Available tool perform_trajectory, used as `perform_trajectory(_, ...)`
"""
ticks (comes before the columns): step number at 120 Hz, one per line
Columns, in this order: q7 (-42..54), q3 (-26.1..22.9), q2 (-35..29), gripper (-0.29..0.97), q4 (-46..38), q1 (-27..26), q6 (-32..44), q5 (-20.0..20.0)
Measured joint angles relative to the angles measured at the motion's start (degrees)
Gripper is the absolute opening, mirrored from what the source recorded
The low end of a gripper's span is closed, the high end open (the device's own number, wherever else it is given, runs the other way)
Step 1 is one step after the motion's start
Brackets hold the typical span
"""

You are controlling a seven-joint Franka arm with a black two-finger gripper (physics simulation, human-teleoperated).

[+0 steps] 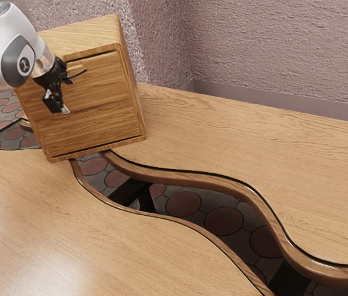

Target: Pull the drawer handle with one arm to open the drawer

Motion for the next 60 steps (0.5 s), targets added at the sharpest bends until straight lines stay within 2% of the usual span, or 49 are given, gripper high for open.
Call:
perform_trajectory(12, -0.03, -1.91, -5.57, 0.67, -3.67, 0.74, -2.68, -0.24)
perform_trajectory(17, -0.32, -5.2, -11.72, 0.67, -6.78, 2.46, -3.75, -0.23)
perform_trajectory(21, -0.78, -9.04, -19.4, 0.66, -9.1, 1.73, -4.67, -0.12)
perform_trajectory(28, -1.66, -12.66, -29.44, 0.65, -11.78, -3.22, -6.64, 0.01)
perform_trajectory(34, -2.34, -13.81, -32.85, 0.65, -12.69, -10.57, -8.29, 0.12)
perform_trajectory(37, -2.65, -14.1, -33.55, 0.65, -12.9, -11.64, -9.01, 0.18)
perform_trajectory(51, -3.95, -14.81, -34.13, 0.66, -13.24, -0.72, -11.66, 0.29)
perform_trajectory(60, -5.14, -16.66, -34.39, 0.67, -13.02, 1.33, -13.15, 0.29)
